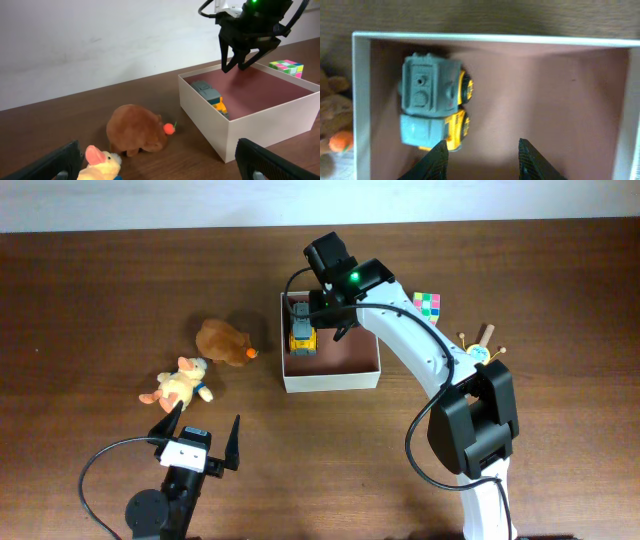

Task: Pack container
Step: 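Lower the toy truck into the box and open right gripper, then move right gripper right to above the Rubik's cube, then grasp the Rubik's cube with right gripper and lift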

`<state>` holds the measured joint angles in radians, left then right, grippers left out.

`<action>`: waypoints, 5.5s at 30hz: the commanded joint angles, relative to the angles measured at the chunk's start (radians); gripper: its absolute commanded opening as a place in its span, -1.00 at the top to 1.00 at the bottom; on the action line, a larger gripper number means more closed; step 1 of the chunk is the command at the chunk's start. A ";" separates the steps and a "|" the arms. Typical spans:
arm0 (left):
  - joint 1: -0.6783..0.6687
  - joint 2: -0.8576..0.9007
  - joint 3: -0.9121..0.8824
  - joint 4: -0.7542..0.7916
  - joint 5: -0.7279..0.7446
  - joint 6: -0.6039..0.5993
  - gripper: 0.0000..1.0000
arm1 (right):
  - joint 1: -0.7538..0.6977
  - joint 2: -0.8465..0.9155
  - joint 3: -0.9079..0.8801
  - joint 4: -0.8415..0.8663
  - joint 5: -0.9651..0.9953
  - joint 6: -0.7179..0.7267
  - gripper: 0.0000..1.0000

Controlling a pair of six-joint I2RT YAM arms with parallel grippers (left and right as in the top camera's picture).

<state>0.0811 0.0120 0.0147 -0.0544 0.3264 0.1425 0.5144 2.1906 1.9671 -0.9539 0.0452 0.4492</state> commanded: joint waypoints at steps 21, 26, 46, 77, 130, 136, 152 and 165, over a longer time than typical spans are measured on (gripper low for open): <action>0.005 -0.007 -0.005 -0.002 0.011 0.009 -0.98 | 0.002 0.154 -0.001 0.146 -0.050 -0.026 0.21; 0.005 -0.007 -0.005 -0.002 0.011 0.009 -0.98 | 0.002 0.155 -0.001 0.155 -0.067 -0.030 0.21; 0.005 -0.007 -0.005 -0.002 0.011 0.009 -0.98 | -0.124 0.155 0.000 0.031 0.027 -0.013 0.10; 0.005 -0.007 -0.005 -0.002 0.011 0.009 -0.98 | -0.121 0.126 0.215 -0.157 -0.069 -0.020 -0.06; 0.005 -0.007 -0.005 -0.002 0.011 0.009 -0.98 | -0.429 0.237 0.169 -0.156 -0.038 -0.258 -0.65; 0.005 -0.007 -0.005 -0.002 0.011 0.009 -0.98 | -0.429 0.285 0.168 -0.157 -0.046 -0.246 -0.63; 0.005 -0.007 -0.005 -0.002 0.011 0.009 -0.98 | -0.430 0.320 0.164 -0.165 -0.045 -0.201 -0.28; 0.005 -0.007 -0.005 -0.002 0.011 0.009 -0.98 | -0.432 0.320 0.165 -0.173 -0.038 -0.206 -0.01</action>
<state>0.0811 0.0120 0.0147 -0.0544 0.3264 0.1425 0.0803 2.4866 2.1395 -1.1202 0.0059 0.2363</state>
